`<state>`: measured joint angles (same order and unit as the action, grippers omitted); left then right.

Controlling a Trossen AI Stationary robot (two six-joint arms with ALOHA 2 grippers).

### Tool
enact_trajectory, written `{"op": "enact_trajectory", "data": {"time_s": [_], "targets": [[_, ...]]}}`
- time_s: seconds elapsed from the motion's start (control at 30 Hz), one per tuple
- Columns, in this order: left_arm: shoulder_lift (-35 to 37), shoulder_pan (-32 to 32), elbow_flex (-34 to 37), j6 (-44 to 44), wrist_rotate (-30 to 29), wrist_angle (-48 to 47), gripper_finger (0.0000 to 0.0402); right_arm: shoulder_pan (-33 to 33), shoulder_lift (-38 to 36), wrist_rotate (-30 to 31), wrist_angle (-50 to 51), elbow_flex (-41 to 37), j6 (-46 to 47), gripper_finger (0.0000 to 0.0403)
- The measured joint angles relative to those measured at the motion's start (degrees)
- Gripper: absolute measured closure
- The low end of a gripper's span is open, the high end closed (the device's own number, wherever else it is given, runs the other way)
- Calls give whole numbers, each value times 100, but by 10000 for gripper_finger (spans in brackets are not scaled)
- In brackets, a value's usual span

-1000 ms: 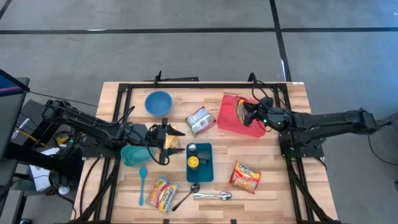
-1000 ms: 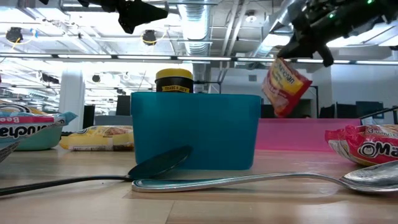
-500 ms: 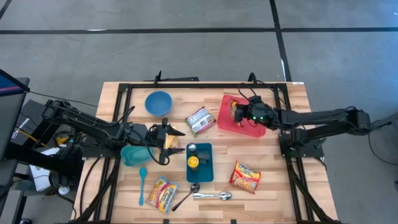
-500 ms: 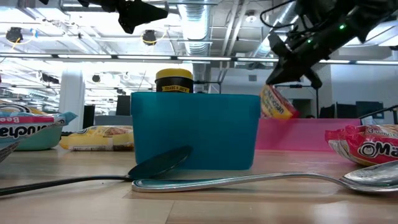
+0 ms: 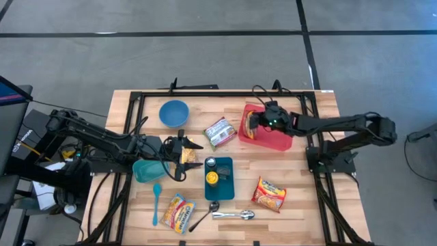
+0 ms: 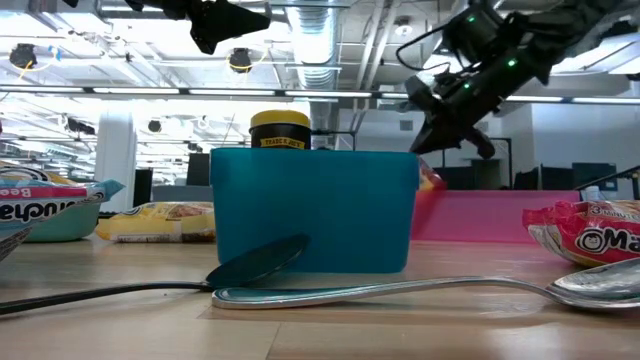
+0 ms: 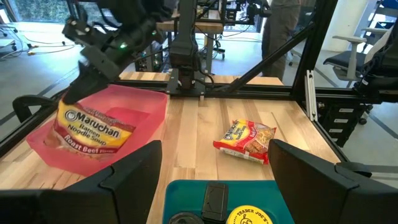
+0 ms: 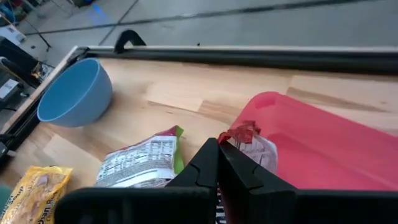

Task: Pick & Place Food Item
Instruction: Put the red noodle pack into the red bin

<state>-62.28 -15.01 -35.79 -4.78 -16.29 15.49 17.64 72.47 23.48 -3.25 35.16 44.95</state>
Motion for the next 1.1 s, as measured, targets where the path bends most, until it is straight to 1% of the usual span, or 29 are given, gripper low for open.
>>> {"op": "enact_trajectory", "data": {"time_s": [0.07, 0.33, 0.6, 0.93, 1.0, 1.1], "targets": [[0, 0, 0, 0, 0, 0, 112, 115, 163, -138, 105, 114, 57, 403], [0, -1, 1, 0, 0, 0, 112, 460, 769, -367, 318, 475, 76, 403], [-1, 0, 2, 0, 0, 0, 112, 686, 1282, -721, 331, 757, 116, 403], [-1, 0, 1, 0, 0, -2, 112, 692, 1210, -721, 328, 797, 26, 402], [0, 0, 0, 0, 1, -2, 112, 692, 1190, -721, 330, 797, 21, 395], [-1, -2, 1, 0, 1, -2, 112, 692, 1186, -721, 328, 797, 9, 372]]}}
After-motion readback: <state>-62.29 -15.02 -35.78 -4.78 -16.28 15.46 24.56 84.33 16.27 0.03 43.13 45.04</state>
